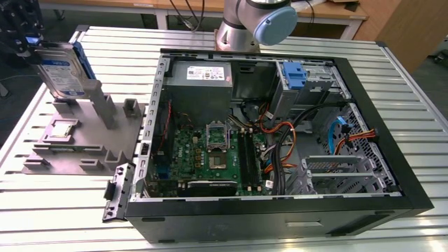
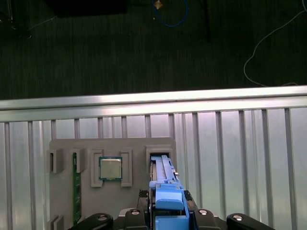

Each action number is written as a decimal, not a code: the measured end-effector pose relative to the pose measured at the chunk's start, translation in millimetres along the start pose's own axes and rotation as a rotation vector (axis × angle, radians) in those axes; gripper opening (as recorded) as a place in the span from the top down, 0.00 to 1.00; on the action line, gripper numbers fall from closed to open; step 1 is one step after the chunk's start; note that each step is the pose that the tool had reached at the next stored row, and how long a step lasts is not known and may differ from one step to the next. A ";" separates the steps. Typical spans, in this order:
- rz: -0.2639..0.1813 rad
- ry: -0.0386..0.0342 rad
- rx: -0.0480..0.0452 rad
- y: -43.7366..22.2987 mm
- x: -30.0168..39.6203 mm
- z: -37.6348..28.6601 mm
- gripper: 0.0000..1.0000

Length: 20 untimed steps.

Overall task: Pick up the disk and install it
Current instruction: 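Pick up the disk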

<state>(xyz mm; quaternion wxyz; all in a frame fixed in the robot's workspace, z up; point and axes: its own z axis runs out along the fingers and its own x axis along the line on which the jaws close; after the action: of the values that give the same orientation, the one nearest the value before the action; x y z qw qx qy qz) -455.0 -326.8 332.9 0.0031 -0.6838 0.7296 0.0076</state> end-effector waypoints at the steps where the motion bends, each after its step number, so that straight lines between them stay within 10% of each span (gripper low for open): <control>1: 0.000 0.0000 0.0001 0.0 0.0 -0.1 0.63; 20: 0.000 0.0000 0.0000 0.0 -0.1 -4.0 0.63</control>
<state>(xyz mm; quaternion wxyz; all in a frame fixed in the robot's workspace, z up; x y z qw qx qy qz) -455.0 -326.8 336.8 0.0031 -0.6838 0.7296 0.0076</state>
